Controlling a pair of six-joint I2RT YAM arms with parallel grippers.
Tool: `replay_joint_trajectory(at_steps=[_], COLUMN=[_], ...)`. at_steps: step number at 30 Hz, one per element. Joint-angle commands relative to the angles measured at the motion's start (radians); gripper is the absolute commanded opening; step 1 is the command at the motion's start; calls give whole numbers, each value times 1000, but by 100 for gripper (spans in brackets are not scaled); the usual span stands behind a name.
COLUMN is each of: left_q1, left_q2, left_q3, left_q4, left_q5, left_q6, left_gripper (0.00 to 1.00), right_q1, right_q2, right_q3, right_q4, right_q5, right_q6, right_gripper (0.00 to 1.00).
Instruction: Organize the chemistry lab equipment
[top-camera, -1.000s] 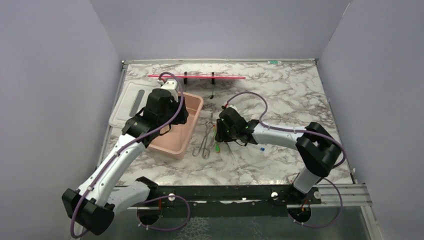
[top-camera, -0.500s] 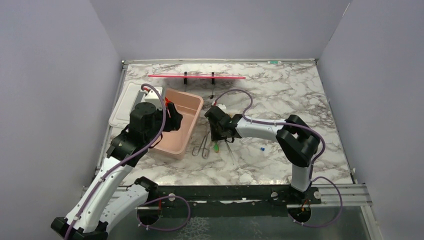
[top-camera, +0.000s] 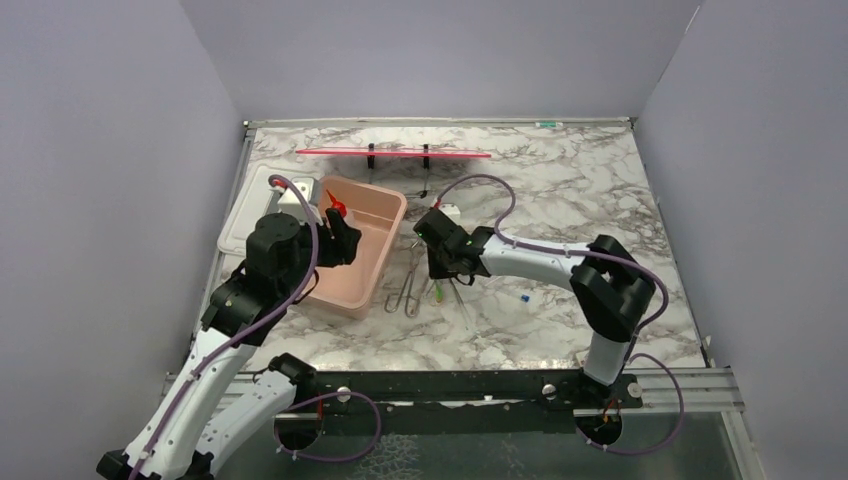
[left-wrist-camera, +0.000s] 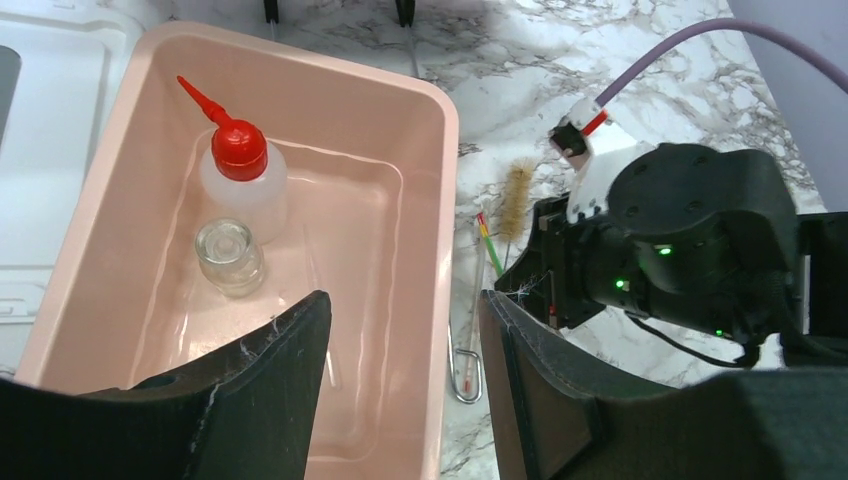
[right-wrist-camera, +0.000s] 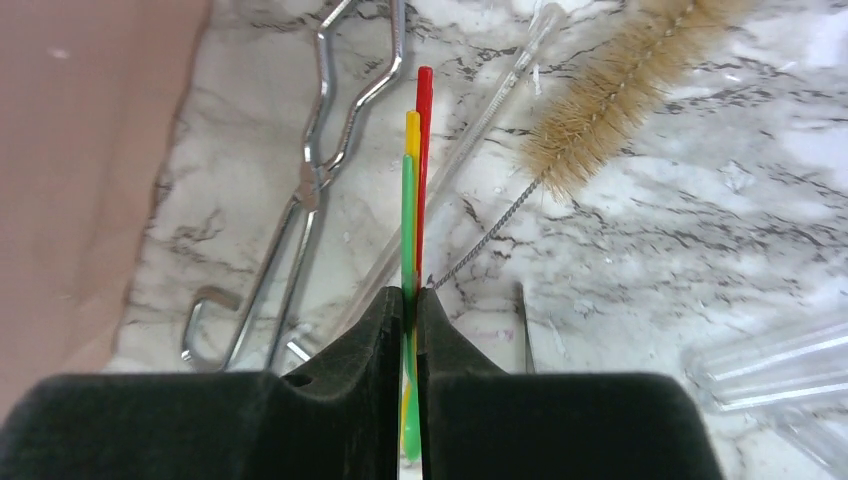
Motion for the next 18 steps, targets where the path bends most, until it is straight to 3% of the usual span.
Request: replay_joint_trajectory(at_steps=[1,9,13,18], left_q1=[0,0,0,0], left_q2=[-48,-147,-196,-270], left_q3=[-13,-7,47,111], left_q4=[-31,-74,-128,-212], left_q5=[-11,-62,-114,-200], left_q6=[-41,-73,-73,-79], left_gripper=[59,59,59,59], right_q1=[4,19,117,187], right_q2=[-132,-294,-261,-95], right_q3=[-12,-1,104,319], right_q4=[-25,81,66,-36], right_q5=[31,-39,118,262], right_q6=[43,118,217,328], right_gripper=[10,11,11,10])
